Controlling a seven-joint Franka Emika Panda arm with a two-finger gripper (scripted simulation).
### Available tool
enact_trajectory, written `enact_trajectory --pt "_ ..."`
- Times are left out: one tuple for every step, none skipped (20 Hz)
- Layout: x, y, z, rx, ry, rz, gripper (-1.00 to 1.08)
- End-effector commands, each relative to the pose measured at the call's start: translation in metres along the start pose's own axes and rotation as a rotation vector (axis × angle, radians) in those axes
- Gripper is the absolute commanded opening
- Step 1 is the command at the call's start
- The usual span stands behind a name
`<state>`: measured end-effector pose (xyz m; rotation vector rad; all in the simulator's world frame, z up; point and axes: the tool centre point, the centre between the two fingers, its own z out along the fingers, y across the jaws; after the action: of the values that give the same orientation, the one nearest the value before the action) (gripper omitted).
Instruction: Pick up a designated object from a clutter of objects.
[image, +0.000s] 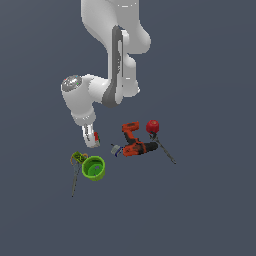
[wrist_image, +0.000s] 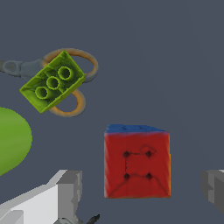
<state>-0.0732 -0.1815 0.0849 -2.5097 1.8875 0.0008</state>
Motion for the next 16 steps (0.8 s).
enact_trajectory --pt "0.001 0.002 0.002 -0.001 0.001 0.01 1.0" --pt "0.0 0.001 0.001 -0.001 0.0 0.004 1.0" --pt "0.0 0.001 0.001 -0.001 0.0 0.004 1.0" --pt "0.0 0.001 0.002 -0.001 0.0 0.004 1.0" --pt "0.0 0.001 0.003 -0.001 0.0 0.005 1.0" --pt "0.0 0.001 0.006 -0.001 0.0 0.005 1.0" --pt "0.0 0.001 0.008 -0.001 0.0 0.005 1.0" --pt "0.0 0.001 0.011 -0.001 0.001 0.006 1.0" --pt "0.0 0.002 0.015 -0.001 0.001 0.006 1.0" --pt "0.0 0.002 0.02 -0.001 0.001 0.007 1.0" --pt "0.0 0.002 0.024 -0.001 0.001 0.007 1.0" --pt "0.0 0.002 0.03 -0.001 0.001 0.008 1.0" --pt "0.0 0.002 0.034 -0.001 0.001 0.009 1.0" --pt "0.0 0.002 0.038 -0.001 0.001 0.009 1.0" --pt "0.0 0.002 0.042 -0.001 0.001 0.01 1.0" --pt "0.0 0.002 0.045 -0.001 0.001 0.01 1.0"
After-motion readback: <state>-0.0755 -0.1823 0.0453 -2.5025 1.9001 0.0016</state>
